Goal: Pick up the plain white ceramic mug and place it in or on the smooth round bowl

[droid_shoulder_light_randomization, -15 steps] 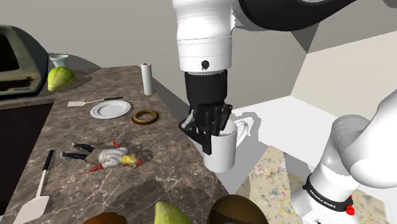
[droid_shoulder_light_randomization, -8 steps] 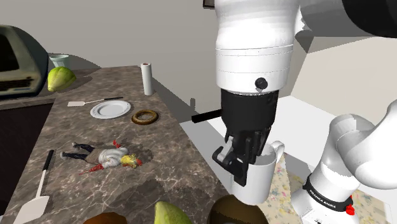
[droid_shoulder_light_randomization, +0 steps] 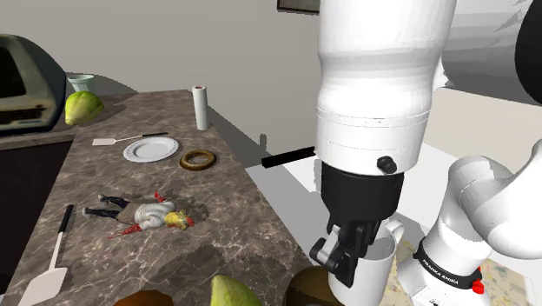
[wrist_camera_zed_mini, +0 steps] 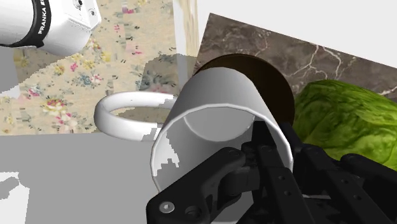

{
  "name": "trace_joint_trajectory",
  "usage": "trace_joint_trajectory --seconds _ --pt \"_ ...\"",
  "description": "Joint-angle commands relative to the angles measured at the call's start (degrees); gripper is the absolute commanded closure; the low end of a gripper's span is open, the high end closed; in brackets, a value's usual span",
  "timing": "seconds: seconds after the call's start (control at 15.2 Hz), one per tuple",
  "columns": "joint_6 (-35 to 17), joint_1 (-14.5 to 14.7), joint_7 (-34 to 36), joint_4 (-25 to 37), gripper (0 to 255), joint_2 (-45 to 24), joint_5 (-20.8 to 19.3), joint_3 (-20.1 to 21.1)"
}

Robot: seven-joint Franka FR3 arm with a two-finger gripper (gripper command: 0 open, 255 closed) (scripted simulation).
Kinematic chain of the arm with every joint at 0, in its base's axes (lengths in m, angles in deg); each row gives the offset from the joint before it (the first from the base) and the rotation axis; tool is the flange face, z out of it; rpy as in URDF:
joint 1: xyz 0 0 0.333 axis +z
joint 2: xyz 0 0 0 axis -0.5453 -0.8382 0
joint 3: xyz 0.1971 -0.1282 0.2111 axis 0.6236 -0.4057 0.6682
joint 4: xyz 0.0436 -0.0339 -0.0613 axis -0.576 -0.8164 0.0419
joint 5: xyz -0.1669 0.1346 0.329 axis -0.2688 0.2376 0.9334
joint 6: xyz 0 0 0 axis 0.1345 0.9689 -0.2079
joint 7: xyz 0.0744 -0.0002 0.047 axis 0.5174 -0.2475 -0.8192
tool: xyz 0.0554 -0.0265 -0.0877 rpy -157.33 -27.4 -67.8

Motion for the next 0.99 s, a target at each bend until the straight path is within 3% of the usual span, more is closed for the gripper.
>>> trace_joint_trajectory --seconds 0.0,0.66,0.92 --pt "-1.51 0.11 -0.18 -1.45 255 -0.02 0.29 0.38" --pt "-9.34 0.27 -1.01 -7.63 255 -1.67 1.36 2.61" --pt "-9.34 0.27 -1.01 -7.63 255 -1.67 1.36 2.61"
